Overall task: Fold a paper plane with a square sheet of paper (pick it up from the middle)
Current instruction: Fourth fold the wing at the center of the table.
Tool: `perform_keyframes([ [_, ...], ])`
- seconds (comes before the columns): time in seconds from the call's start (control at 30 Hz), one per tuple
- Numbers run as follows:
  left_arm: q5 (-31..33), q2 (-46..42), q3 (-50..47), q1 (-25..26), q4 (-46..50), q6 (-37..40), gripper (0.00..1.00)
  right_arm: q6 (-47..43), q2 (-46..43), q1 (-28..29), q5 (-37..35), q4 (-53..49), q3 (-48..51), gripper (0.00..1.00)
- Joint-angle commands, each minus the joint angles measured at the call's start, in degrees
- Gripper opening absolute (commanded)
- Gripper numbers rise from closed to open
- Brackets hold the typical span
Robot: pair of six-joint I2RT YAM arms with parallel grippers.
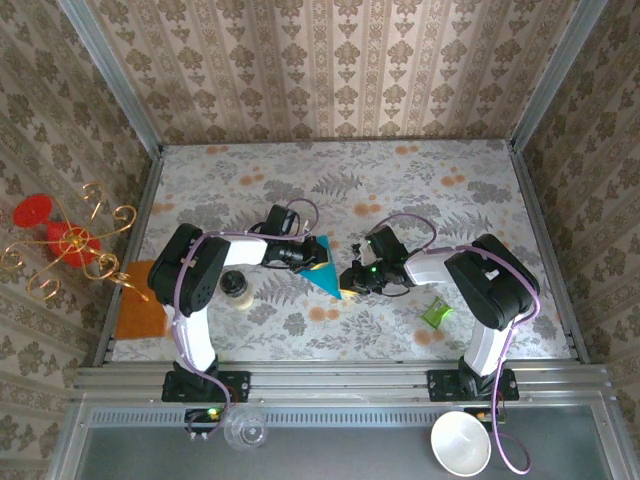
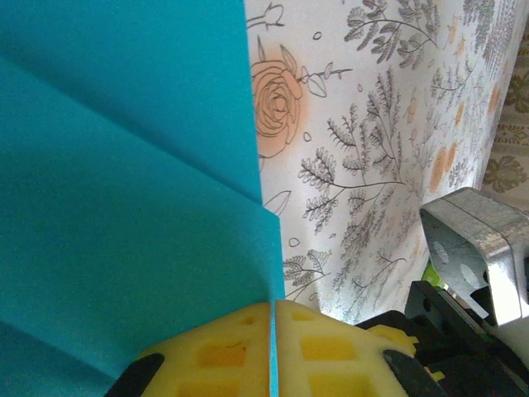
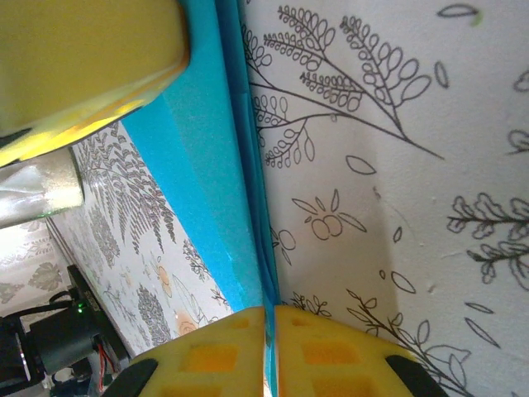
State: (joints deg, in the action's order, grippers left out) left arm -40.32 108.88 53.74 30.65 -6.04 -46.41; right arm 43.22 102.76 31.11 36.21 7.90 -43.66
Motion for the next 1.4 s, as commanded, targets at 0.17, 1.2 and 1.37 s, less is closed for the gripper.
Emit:
perform_keyframes([
  [0.17, -0.44, 1.42, 1.35, -0.51, 1.57, 1.7, 0.12, -0.49, -1.51, 0.55, -2.26, -3.13, 0.88, 0.17],
  [1.2, -0.92, 1.95, 0.94, -0.42, 1.47, 1.69, 0.12, -2.52, 1.3, 4.2, -3.34, -5.87, -4.68, 0.16],
  [1.37, -0.67, 2.34, 0.84, -0.42, 1.86, 1.68, 0.12, -2.69, 2.0, 4.22, -3.4, -6.23, -4.35, 0.16],
])
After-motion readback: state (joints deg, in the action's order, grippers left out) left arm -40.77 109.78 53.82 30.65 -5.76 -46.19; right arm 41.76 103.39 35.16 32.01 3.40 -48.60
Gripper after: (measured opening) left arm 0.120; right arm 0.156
